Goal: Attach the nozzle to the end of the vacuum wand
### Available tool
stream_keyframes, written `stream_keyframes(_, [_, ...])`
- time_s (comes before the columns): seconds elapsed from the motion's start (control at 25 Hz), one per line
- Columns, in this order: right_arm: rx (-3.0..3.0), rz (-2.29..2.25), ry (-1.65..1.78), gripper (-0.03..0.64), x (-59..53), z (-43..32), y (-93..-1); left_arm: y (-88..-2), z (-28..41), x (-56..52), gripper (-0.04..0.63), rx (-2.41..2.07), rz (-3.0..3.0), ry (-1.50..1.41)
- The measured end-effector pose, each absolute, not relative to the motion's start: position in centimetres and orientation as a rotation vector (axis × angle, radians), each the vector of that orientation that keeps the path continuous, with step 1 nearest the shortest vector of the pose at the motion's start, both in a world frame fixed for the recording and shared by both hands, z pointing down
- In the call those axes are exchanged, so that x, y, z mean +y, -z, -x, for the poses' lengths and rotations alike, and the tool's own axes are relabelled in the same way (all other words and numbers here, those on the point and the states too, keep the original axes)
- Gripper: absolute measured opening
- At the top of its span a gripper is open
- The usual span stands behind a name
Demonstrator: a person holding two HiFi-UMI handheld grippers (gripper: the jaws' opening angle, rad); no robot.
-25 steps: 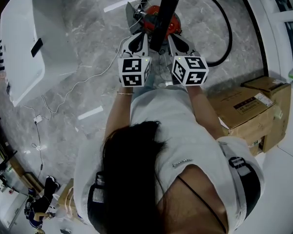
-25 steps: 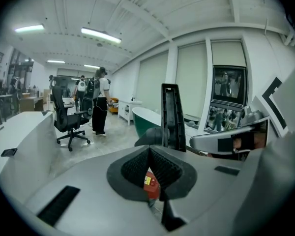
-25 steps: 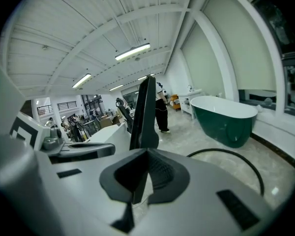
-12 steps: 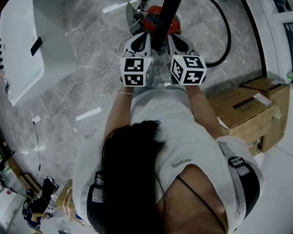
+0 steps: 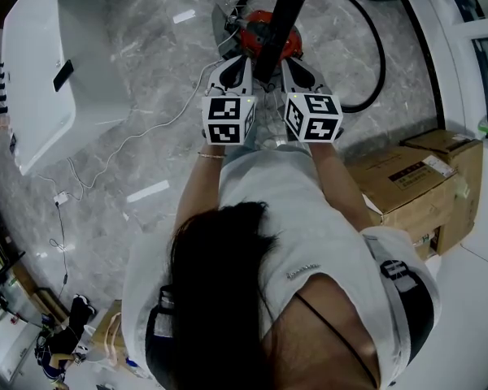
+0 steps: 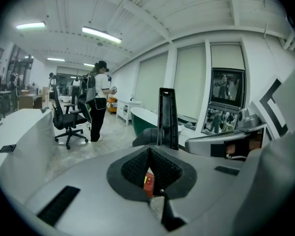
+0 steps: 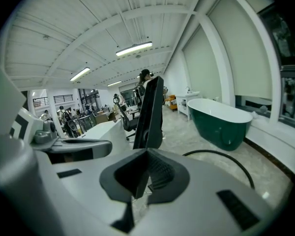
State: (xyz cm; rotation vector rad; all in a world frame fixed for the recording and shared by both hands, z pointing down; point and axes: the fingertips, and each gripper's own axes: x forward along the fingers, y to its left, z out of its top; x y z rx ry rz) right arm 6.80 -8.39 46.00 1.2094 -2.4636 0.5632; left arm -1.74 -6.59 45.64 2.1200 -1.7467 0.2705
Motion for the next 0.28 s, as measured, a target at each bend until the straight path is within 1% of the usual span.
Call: stream_keyframes(0.28, [-2.459,-1.194,-0.552,0.014,-7.84,-6.85,-46.04,-45.86,1.32,-6.01,0.002,-1.743,-2.12,-0.306])
